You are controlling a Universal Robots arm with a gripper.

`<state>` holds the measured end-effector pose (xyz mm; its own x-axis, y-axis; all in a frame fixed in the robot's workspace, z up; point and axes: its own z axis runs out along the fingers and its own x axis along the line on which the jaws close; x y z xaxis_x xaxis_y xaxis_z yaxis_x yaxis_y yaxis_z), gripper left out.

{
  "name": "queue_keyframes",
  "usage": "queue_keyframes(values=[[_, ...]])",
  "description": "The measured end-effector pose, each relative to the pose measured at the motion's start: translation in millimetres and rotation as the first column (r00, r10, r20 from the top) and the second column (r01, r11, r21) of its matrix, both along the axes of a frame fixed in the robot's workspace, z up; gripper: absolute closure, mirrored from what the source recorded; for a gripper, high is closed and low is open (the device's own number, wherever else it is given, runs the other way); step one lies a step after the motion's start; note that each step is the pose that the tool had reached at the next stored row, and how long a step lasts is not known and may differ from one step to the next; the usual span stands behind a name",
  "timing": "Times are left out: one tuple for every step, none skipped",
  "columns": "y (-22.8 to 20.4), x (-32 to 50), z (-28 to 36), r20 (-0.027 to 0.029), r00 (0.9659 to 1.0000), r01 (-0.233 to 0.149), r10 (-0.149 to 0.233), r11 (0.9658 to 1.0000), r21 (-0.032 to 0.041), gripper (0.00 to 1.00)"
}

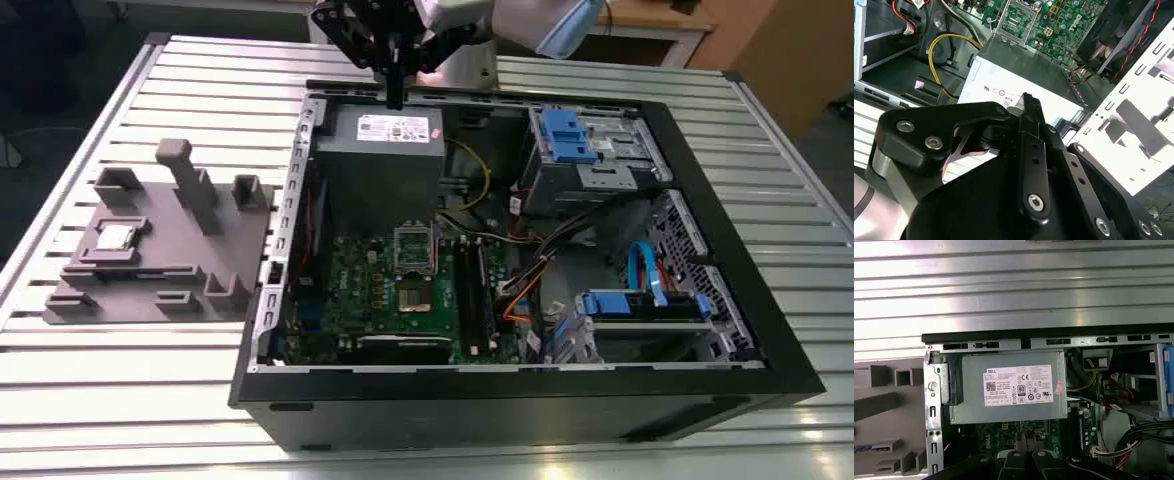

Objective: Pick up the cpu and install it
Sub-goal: 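Reach for the cpu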

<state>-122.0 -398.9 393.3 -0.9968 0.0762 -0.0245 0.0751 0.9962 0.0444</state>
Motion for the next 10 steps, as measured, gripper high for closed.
queue_keyframes(values=[[0.0,0.0,0.0,0.0,1.0,0.0,0.0,1.0,0.0,0.9],[0.0,0.0,0.0,0.0,1.0,0.0,0.0,1.0,0.0,0.9],[0.0,0.0,0.0,0.0,1.0,0.0,0.0,1.0,0.0,0.9],[0.0,0.0,0.0,0.0,1.0,0.0,0.0,1.0,0.0,0.9],[0.0,-0.1,0.0,0.0,1.0,0.0,0.0,1.0,0.0,0.9],[0.0,-0.4,0.0,0.0,1.0,0.0,0.0,1.0,-0.0001,0.9],[0.0,-0.5,0.0,0.0,1.0,0.0,0.0,1.0,-0.0001,0.9],[0.0,-0.5,0.0,-0.0001,1.0,0.0,0.0,1.0,-0.0001,0.9],[0.0,-0.7,0.0,0.0,1.0,0.0,0.0,1.0,0.0,0.9],[0.0,-0.9,0.0,0.0,1.0,0.0,0.0,1.0,0.0,0.9]])
